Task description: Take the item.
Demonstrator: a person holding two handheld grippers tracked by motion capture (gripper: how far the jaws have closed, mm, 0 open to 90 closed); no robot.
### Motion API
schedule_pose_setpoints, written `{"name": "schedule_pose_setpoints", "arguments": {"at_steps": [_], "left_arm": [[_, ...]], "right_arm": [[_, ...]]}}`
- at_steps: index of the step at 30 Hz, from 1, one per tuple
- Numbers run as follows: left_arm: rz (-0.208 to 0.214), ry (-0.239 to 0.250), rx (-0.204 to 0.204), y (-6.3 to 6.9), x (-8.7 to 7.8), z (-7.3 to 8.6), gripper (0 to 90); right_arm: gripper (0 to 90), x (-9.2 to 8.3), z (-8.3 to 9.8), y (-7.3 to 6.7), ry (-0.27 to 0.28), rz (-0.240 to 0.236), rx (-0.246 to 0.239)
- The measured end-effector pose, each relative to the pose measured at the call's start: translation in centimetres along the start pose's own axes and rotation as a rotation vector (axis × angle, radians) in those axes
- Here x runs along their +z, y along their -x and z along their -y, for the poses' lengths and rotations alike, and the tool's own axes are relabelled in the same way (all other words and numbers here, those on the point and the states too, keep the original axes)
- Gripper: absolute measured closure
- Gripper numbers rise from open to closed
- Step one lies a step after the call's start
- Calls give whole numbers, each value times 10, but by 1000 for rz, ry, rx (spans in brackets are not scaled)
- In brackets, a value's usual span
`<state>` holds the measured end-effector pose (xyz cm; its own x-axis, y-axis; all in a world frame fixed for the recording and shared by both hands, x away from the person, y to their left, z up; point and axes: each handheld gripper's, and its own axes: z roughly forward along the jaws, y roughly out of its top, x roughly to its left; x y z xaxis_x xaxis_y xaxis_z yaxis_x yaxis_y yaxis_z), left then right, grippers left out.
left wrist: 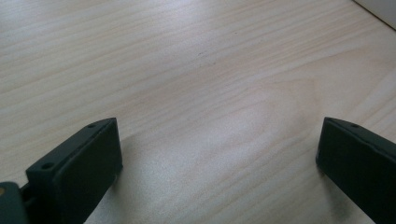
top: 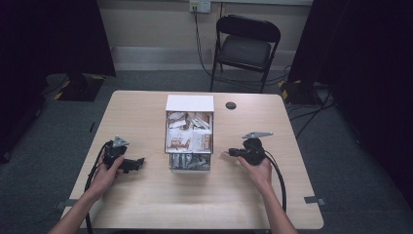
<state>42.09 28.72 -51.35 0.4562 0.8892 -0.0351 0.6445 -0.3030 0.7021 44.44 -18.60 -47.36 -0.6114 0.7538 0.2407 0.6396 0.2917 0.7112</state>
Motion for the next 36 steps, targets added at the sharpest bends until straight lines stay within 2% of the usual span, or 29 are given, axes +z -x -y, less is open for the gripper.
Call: {"name": "schedule_pose_setpoints", "arguments": {"at_steps": [9, 12, 18, 22, 27, 32, 36], "left_arm": [[1, -1, 0, 0, 0, 0, 0], [4, -1, 0, 0, 0, 0, 0], [3, -1, 0, 0, 0, 0, 0], [3, -3, 0, 0, 0, 0, 0], [3, -1, 0, 0, 0, 0, 0], [4, -1, 0, 0, 0, 0, 0], [5, -2, 1, 0, 0, 0, 0]], "right_arm": [[886, 4, 7, 0, -25, 0, -6], [871, 6, 11, -1, -50, -3, -11], [839, 8, 13, -3, -65, -17, -20], [810, 9, 13, -4, -63, -38, -26], [776, 9, 13, -5, -61, -41, -19], [756, 7, 11, -5, -29, -37, -20], [669, 5, 9, -6, -15, -20, -20]]}}
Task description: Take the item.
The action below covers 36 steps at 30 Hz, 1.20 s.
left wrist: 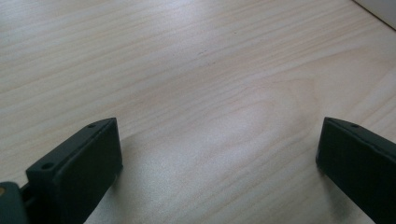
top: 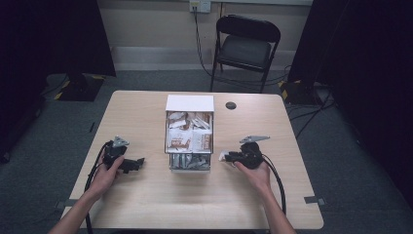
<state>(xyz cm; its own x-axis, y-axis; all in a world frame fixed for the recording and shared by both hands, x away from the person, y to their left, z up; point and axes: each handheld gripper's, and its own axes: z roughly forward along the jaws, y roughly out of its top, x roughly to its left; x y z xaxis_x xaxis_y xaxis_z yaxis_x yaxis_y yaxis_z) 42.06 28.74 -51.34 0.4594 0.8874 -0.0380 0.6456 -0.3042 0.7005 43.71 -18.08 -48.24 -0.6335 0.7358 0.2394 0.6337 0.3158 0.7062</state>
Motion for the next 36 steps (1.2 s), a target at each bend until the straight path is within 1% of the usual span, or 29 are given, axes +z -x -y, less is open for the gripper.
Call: {"name": "schedule_pose_setpoints", "arguments": {"at_steps": [3, 4, 5, 6, 7, 8, 9, 10, 11, 12, 13, 14, 16, 17, 18, 19, 20, 21, 24, 25, 26, 27, 28, 29, 30, 31, 32, 33, 36], "left_arm": [[-2, 2, -1, 0, 0, 0, 0], [2, 0, -1, 0, 0, 0, 0], [2, 0, -1, 0, 0, 0, 0], [2, 0, -1, 0, 0, 0, 0], [2, 0, -1, 0, 0, 0, 0], [2, 0, -1, 0, 0, 0, 0], [2, 0, -1, 0, 0, 0, 0], [2, 0, -1, 0, 0, 0, 0], [2, 0, -1, 0, 0, 0, 0], [2, 0, -1, 0, 0, 0, 0], [1, 0, -1, 0, 0, 0, 0], [1, 0, -1, 0, 0, 0, 0], [2, 0, -1, 0, 0, 0, 0], [2, 0, -1, 0, 0, 0, 0], [2, 0, -1, 0, 0, 0, 0], [2, 0, -1, 0, 0, 0, 0], [2, 0, -1, 0, 0, 0, 0], [1, 0, 0, 0, 0, 0, 0], [2, 0, -1, 0, 0, 0, 0], [2, 0, -1, 0, 0, 0, 0], [2, 0, -1, 0, 0, 0, 0], [2, 0, -1, 0, 0, 0, 0], [2, 0, -1, 0, 0, 0, 0], [2, 0, -1, 0, 0, 0, 0], [1, 0, 0, 0, 0, 0, 0], [1, 0, 0, 0, 0, 0, 0], [2, 0, -1, 0, 0, 0, 0], [2, 0, -1, 0, 0, 0, 0], [2, 0, -1, 0, 0, 0, 0]], "right_arm": [[640, -3, -2, 0, 17, 7, 6], [598, -6, -4, -1, 34, 18, 7], [598, -6, -4, -1, 34, 18, 7], [536, -10, -7, -2, 54, 30, 10], [536, -10, -7, -2, 54, 30, 10], [475, -12, -9, -1, 59, 51, 14], [475, -12, -9, -1, 59, 51, 14], [422, -15, -10, 0, 61, 56, 21], [422, -15, -10, 0, 61, 56, 21], [343, -18, -12, 1, 52, 56, 37], [308, -20, -12, 2, 44, 54, 46], [308, -20, -12, 2, 44, 54, 46], [258, -25, -10, 2, 22, 71, 54], [257, -29, -8, 3, 33, 76, 59], [240, -37, -6, 3, 54, 85, 69], [214, -40, -5, 4, 60, 99, 71], [214, -40, -5, 4, 60, 99, 71], [204, -47, -4, 3, 65, 115, 76], [184, -53, -3, 2, 75, 122, 75], [152, -59, -1, 2, 84, 140, 77], [144, -62, -1, 2, 79, 151, 78], [144, -62, -1, 2, 79, 151, 78], [145, -68, 1, 4, 78, 172, 80], [145, -68, 1, 4, 78, 172, 80], [146, -73, 5, 8, 79, 187, 92], [146, -73, 5, 8, 79, 187, 92], [146, -78, 11, 13, 79, 213, 112], [146, -80, 14, 16, 76, 224, 119], [146, -85, 20, 20, 72, 237, 126]]}}
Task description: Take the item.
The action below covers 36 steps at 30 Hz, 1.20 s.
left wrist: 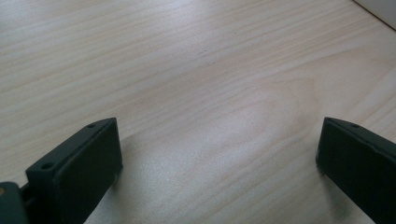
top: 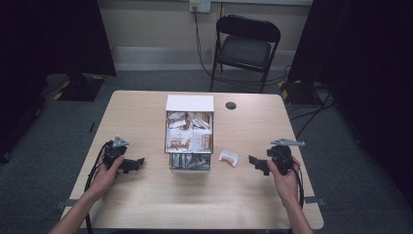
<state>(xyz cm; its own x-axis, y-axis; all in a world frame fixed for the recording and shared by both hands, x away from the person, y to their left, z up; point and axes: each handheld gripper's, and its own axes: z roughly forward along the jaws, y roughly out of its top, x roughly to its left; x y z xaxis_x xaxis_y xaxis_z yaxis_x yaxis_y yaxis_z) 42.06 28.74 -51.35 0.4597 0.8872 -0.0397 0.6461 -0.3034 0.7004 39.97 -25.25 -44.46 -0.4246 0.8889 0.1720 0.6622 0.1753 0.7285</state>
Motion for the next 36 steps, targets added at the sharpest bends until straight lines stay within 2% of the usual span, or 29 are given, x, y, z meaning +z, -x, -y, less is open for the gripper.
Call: {"name": "schedule_pose_setpoints", "arguments": {"at_steps": [2, 3, 4, 5, 6, 11, 12, 13, 16, 17, 18, 22, 23, 28, 29, 30, 33, 36], "left_arm": [[0, 0, 0, 0, 0, 0, 0], [0, 0, 0, 0, 0, 0, 0], [0, 0, 0, 0, 0, 0, 0], [0, 0, 0, 0, 0, 0, 0], [0, 0, 0, 0, 0, 0, 0], [0, 0, 0, 0, 0, 0, 0], [-1, 0, 1, 0, 0, 0, 0], [-3, -1, 1, 0, 0, 0, 0], [1, 0, -4, 0, 0, 0, 0], [1, 0, -4, 0, 0, 0, 0], [1, 0, -4, 0, 0, 0, 0], [1, 0, -4, 0, 0, 0, 0], [1, 0, -4, 0, 0, 0, 0], [-2, 1, 0, 0, 0, 0, 0], [-4, 1, 0, 0, 0, 0, 0], [-4, 1, -1, 0, 0, 0, 0], [-4, 1, -1, 0, 0, 0, 0], [-5, 1, 0, 0, 0, 0, 0]], "right_arm": [[146, -7, 5, 8, -13, -2, 25], [146, -7, 5, 8, -13, -2, 25], [146, -12, 9, 13, -13, 20, 27], [146, -12, 9, 13, -13, 20, 27], [146, -15, 13, 16, -22, 54, 30], [147, -21, 20, 24, -24, 78, 57], [148, -23, 24, 28, -20, 102, 62], [148, -23, 24, 28, -20, 102, 62], [147, -23, 31, 36, -31, 169, 67], [147, -23, 31, 36, -31, 169, 67], [147, -21, 34, 39, -50, 214, 56], [148, -15, 40, 42, -92, 262, 33], [157, -10, 43, 44, -119, 299, 18], [177, -7, 48, 43, -129, 332, 32], [168, -6, 50, 42, -124, 326, 41], [151, -4, 53, 42, -136, 297, 54], [140, -2, 55, 41, -139, 305, 42], [116, 0, 59, 40, -100, 322, 57]]}}
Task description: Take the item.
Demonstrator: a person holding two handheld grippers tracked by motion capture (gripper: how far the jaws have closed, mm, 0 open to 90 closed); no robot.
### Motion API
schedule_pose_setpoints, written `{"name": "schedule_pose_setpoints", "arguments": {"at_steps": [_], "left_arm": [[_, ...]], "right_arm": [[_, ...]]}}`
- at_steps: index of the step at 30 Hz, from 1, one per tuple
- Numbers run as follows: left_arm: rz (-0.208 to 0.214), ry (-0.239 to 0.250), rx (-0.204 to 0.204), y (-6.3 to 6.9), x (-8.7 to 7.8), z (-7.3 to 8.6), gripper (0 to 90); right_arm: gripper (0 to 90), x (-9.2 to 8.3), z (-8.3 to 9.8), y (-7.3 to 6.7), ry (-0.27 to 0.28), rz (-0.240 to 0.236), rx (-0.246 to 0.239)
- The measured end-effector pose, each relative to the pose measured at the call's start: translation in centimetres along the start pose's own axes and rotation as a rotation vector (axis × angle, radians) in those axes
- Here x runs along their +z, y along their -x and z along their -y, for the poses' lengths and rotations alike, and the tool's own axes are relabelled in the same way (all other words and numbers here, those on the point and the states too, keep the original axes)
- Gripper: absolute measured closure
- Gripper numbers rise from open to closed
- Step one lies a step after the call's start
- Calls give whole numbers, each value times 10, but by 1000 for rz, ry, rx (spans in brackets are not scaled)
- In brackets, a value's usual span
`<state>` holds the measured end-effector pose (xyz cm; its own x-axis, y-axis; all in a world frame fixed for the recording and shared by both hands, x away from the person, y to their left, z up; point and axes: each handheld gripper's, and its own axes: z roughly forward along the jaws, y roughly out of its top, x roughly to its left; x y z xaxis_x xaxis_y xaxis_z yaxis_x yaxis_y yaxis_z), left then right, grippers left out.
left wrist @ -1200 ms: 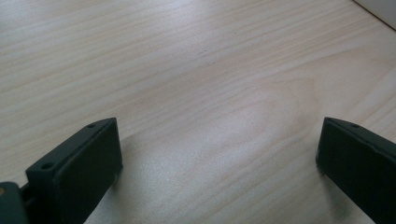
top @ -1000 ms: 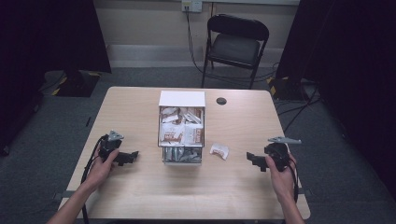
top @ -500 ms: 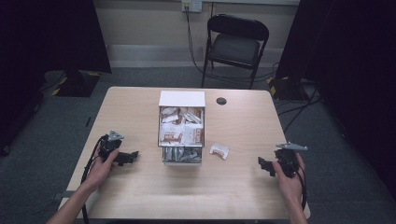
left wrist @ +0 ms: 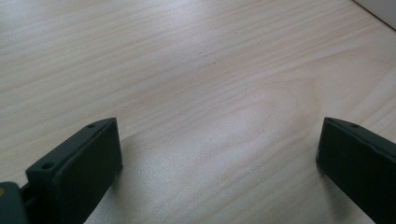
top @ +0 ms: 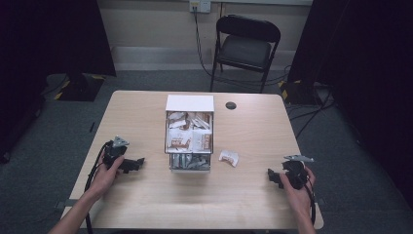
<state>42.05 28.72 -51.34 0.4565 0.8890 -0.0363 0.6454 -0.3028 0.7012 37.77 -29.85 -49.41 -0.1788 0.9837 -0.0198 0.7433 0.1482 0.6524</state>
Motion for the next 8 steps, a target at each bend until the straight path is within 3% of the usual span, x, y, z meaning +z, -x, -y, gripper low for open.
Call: {"name": "schedule_pose_setpoints", "arguments": {"at_steps": [4, 8], "left_arm": [[1, 0, 0, 0, 0, 0, 0], [1, 1, -2, 0, 0, 0, 0]], "right_arm": [[72, 3, 8, 1, 69, -4, -3], [67, 3, 8, 1, 68, -2, -2]]}}
